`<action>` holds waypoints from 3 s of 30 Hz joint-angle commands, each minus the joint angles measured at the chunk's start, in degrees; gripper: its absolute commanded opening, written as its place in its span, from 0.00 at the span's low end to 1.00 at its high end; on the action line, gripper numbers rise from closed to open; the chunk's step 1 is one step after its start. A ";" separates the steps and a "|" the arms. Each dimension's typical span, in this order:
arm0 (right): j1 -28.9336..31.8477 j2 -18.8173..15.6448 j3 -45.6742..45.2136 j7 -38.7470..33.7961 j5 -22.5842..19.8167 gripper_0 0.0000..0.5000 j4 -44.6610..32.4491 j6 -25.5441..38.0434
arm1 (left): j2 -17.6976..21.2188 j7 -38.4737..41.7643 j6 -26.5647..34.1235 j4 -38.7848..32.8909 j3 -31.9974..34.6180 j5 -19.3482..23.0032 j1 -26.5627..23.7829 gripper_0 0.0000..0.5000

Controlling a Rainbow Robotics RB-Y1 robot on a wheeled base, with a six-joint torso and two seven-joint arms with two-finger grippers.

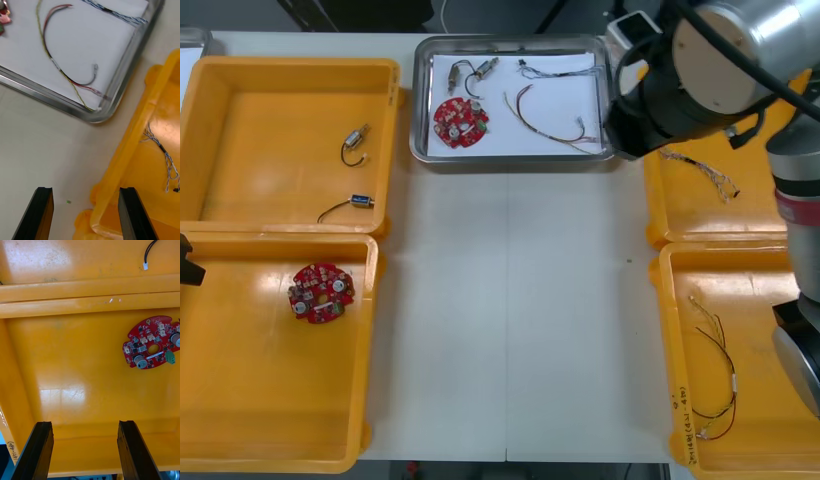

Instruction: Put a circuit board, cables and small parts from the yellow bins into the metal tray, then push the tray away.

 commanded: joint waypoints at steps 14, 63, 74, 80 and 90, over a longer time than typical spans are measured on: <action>18.91 -12.76 -25.63 -1.68 -14.35 1.00 -7.44 0.20 | 2.50 3.11 0.37 -1.59 1.88 0.39 0.99 1.00; 39.30 -16.01 -36.97 -1.77 -21.82 1.00 -12.97 0.20 | 2.50 3.11 0.37 -1.59 1.88 0.39 0.99 1.00; 39.30 -16.01 -36.97 -1.77 -21.82 1.00 -12.97 0.20 | 2.50 3.11 0.37 -1.59 1.88 0.39 0.99 1.00; 39.30 -16.01 -36.97 -1.77 -21.82 1.00 -12.97 0.20 | 2.50 3.11 0.37 -1.59 1.88 0.39 0.99 1.00; 39.30 -16.01 -36.97 -1.77 -21.82 1.00 -12.97 0.20 | 2.50 3.11 0.37 -1.59 1.88 0.39 0.99 1.00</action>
